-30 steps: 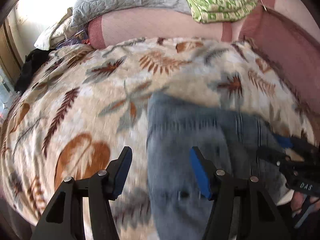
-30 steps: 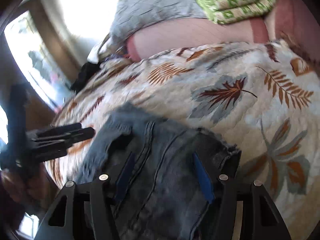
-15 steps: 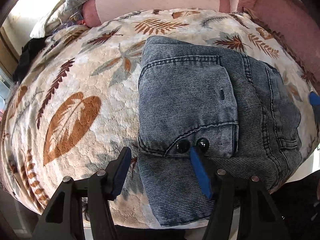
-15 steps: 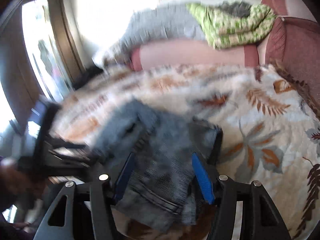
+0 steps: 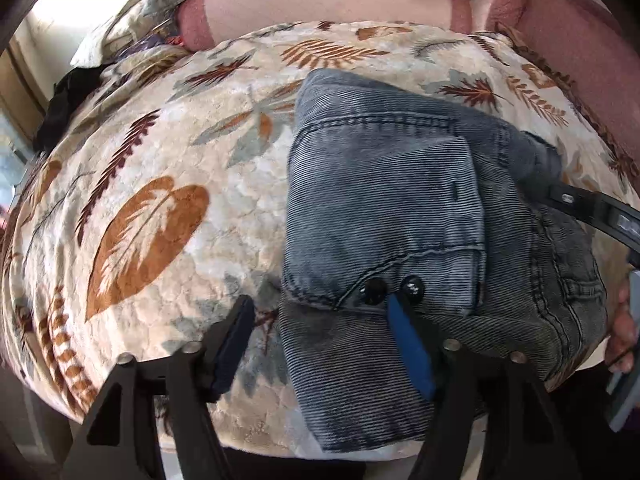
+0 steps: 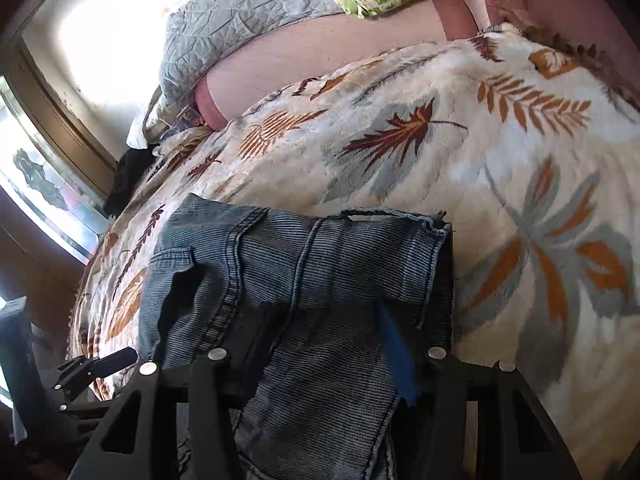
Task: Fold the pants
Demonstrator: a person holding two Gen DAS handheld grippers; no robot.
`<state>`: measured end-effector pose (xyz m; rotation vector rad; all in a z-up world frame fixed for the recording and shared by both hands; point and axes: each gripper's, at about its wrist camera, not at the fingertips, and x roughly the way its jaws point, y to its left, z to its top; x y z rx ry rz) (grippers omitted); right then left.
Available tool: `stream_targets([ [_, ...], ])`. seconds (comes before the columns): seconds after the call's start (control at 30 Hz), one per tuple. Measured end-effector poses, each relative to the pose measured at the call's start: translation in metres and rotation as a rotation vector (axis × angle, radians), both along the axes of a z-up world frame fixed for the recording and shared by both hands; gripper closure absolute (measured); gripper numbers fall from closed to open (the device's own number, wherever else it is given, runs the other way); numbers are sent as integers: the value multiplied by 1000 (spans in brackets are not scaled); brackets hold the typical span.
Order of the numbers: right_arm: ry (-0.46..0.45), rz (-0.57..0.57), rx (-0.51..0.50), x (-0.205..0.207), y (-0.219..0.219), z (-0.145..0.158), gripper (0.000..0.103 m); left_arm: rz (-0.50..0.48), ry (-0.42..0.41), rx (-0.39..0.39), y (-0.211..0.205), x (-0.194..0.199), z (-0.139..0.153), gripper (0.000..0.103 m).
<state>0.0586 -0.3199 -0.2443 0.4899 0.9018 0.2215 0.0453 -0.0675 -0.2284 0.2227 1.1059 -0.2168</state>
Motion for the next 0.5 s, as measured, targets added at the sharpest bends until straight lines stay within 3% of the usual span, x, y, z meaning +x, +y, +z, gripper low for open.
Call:
stream_targets([
  [0.17, -76, 9, 28, -36, -5, 24, 46, 24, 63, -85, 15, -5, 12, 31],
  [0.27, -140, 65, -24, -65, 10, 42, 46, -14, 13, -50, 12, -20, 18, 31],
  [0.3, -131, 75, -27, -72, 15, 40, 45, -41, -14, -9, 7, -27, 14, 31],
  [0.4, 55, 130, -106, -73, 38, 1, 43, -89, -33, 60, -3, -32, 2, 31],
  [0.43, 0, 130, -177, -79, 47, 4, 43, -81, -33, 53, -1, -31, 4, 31],
  [0.5, 25, 144, -228, -80, 53, 15, 43, -72, -30, 28, 3, -31, 15, 31],
])
